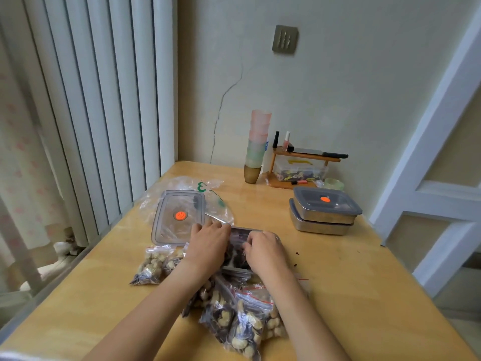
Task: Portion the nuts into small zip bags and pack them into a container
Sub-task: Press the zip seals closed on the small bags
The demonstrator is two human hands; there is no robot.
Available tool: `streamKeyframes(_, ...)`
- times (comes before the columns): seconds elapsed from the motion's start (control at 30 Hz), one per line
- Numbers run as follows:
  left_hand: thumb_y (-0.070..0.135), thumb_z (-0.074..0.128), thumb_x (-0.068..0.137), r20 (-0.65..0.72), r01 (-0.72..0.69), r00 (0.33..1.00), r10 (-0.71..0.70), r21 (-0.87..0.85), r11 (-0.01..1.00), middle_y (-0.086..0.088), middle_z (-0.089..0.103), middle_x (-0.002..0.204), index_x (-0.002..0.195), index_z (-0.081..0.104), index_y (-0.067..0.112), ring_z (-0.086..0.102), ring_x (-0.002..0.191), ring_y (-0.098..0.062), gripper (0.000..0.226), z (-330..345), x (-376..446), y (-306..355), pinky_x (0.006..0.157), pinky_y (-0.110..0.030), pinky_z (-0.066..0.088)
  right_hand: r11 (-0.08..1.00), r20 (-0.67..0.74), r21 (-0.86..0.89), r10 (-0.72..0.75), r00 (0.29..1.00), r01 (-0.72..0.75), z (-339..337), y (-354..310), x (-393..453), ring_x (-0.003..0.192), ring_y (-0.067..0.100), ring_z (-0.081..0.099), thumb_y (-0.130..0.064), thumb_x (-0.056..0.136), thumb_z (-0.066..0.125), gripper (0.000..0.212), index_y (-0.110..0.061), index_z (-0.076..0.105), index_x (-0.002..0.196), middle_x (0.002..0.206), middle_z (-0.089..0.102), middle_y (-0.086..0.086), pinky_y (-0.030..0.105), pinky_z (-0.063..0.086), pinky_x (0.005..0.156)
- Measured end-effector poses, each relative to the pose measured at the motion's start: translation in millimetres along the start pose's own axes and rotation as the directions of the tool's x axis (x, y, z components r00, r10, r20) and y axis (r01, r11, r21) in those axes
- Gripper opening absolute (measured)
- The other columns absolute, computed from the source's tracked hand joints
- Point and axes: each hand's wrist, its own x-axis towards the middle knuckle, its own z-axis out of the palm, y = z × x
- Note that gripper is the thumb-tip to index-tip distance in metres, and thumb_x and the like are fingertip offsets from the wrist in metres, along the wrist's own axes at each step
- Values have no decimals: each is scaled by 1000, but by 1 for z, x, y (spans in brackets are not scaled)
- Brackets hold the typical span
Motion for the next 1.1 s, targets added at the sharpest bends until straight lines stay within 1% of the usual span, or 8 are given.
streamKeyframes(0.07, -6, 33, 66, -24, 52, 998, -53, -17, 998, 0, 50, 117, 127, 42, 19, 46, 115, -25, 67, 4, 0, 0, 93, -38, 37, 997, -12, 25, 75, 997, -75, 3, -4, -1, 113, 28, 60, -33, 107, 51, 30, -12, 63, 125, 126, 60, 12, 31, 47, 85)
streamKeyframes(0.17, -1, 47, 76, 10, 108, 994, -108, -75, 991, -6, 38, 129, 126, 46, 19, 34, 122, -29, 54, 10, 1, -5, 100, -40, 41, 989, -35, 103, 114, 993, -110, 7, -9, -2, 110, 27, 60, -35, 107, 51, 32, -10, 60, 125, 127, 58, 11, 30, 40, 77)
streamKeyframes(0.43, 13, 54, 84, 68, 38, 997, -31, -94, 995, -5, 45, 130, 128, 47, 19, 37, 122, -29, 44, 2, -1, -5, 101, -41, 40, 974, 89, 221, -76, 993, 55, -11, 0, -2, 110, 22, 59, -35, 102, 59, 29, -20, 65, 127, 122, 66, 2, 34, 49, 94)
streamKeyframes(0.6, 20, 55, 87, -104, -211, 976, 190, -262, 942, -2, 57, 114, 112, 67, 25, 48, 112, -26, 28, -8, -11, 32, 93, -41, 46, 980, 1, 196, -35, 999, 34, -52, 31, -21, 93, 27, 64, -20, 97, 53, 25, -15, 75, 86, 88, 72, 1, 35, 52, 78)
streamKeyframes(0.7, 17, 56, 87, -99, -352, 936, 338, -301, 886, -1, 63, 99, 94, 75, 26, 57, 102, -24, 22, -13, -21, 62, 84, -39, 49, 976, -11, 206, 75, 997, -71, -65, 56, -40, 89, 29, 65, -19, 93, 49, 27, -15, 73, 82, 88, 73, 5, 39, 57, 80)
streamKeyframes(0.83, 31, 59, 91, -124, -367, 930, 346, -281, 887, 0, 63, 95, 96, 72, 25, 60, 95, -23, 16, -13, -30, 90, 75, -34, 48, 979, 231, 97, 154, 961, -180, -75, 88, -64, 94, 26, 62, -42, 98, 60, 31, -13, 70, 93, 98, 71, 5, 33, 51, 84)
streamKeyframes(0.97, 41, 56, 88, -56, -337, 940, 335, -280, 899, 2, 61, 96, 96, 70, 25, 59, 97, -21, 23, -15, -35, 99, 80, -35, 48, 981, 244, 170, 47, 969, -91, -80, 103, -83, 80, 13, 59, -35, 91, 76, 23, -22, 65, 75, 82, 68, -6, 23, 43, 64)
streamKeyframes(1.1, 59, 36, 76, 10, -251, 956, 292, -482, 839, 3, 65, 94, 101, 70, 23, 59, 94, -17, 56, -22, -36, 101, 82, -35, 49, 930, 130, 366, -54, 990, 3, -88, 102, -82, 75, 11, 61, -31, 92, 74, 20, -24, 63, 76, 78, 73, -4, 34, 52, 78)
